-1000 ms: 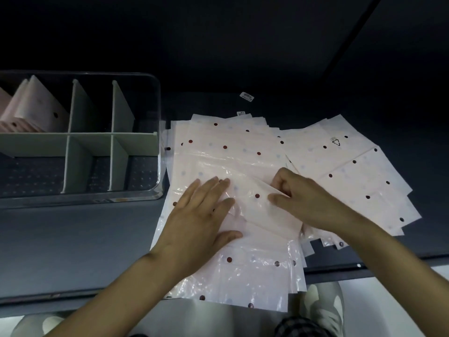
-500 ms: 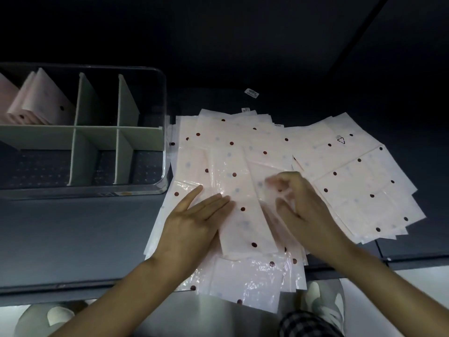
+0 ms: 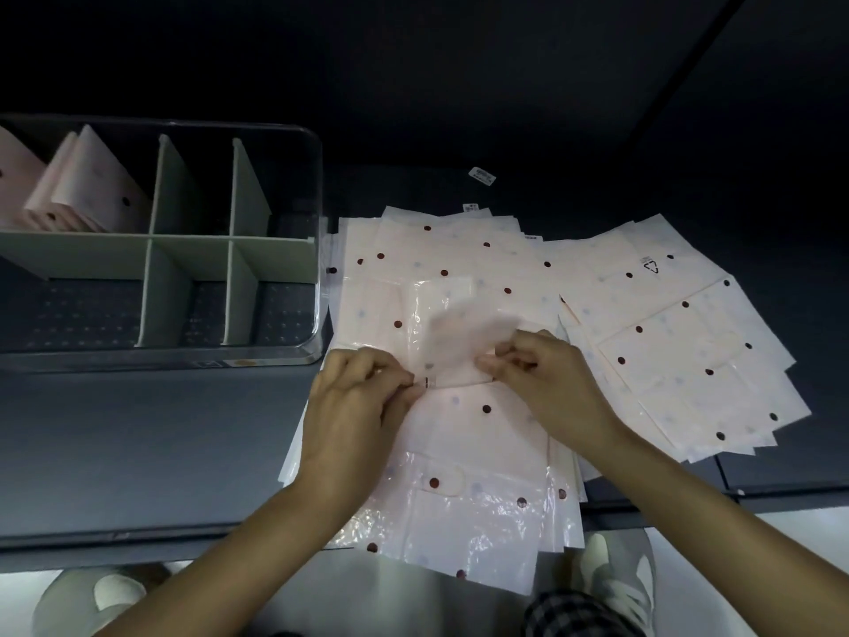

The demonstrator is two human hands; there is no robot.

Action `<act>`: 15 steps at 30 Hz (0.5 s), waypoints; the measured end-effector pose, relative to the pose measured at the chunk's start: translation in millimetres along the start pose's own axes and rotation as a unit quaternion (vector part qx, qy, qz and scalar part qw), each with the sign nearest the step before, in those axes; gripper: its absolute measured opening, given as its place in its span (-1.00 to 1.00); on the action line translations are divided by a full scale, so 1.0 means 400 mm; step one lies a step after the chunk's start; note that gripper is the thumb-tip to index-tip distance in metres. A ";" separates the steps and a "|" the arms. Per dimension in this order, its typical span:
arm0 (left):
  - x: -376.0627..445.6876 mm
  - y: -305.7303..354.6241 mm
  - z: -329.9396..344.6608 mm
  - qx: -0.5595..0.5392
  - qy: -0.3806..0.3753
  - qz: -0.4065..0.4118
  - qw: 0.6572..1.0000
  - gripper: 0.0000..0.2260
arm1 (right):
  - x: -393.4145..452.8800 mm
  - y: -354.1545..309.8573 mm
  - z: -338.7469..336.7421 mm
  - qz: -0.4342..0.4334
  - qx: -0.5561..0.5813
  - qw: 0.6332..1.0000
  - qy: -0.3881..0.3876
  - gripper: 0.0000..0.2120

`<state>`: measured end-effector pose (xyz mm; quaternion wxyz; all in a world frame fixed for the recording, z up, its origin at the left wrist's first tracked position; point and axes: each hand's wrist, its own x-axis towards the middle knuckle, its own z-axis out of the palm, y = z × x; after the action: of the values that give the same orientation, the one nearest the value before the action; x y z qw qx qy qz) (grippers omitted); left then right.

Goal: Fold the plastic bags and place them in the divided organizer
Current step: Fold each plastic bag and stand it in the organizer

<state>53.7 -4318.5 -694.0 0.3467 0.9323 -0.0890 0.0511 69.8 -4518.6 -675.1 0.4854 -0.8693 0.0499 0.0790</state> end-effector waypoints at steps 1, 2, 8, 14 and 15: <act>0.000 0.001 0.002 -0.003 -0.001 -0.025 1.000 -0.95 | 0.008 -0.005 0.003 0.007 -0.013 1.000 0.006 -0.84; 0.003 0.002 0.003 -0.006 -0.004 -0.042 0.999 -0.94 | 0.015 -0.009 0.005 0.010 -0.026 1.000 0.006 -0.80; 0.023 0.014 0.004 0.021 -0.020 -0.061 0.998 -0.91 | 0.039 -0.026 0.013 0.035 -0.082 0.996 0.008 -0.76; 0.008 0.034 0.017 0.145 -0.090 0.179 0.969 -0.56 | 0.044 -0.034 0.016 0.036 -0.114 0.993 0.014 -0.73; 0.016 0.036 0.019 0.185 -0.132 0.200 0.953 -0.48 | 0.046 -0.034 0.016 0.035 -0.116 0.993 0.012 -0.73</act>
<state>57.1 -4335.1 -689.4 0.1363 0.9416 -0.3076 0.0113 89.6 -4506.2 -670.3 0.3778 -0.9182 0.0772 0.0906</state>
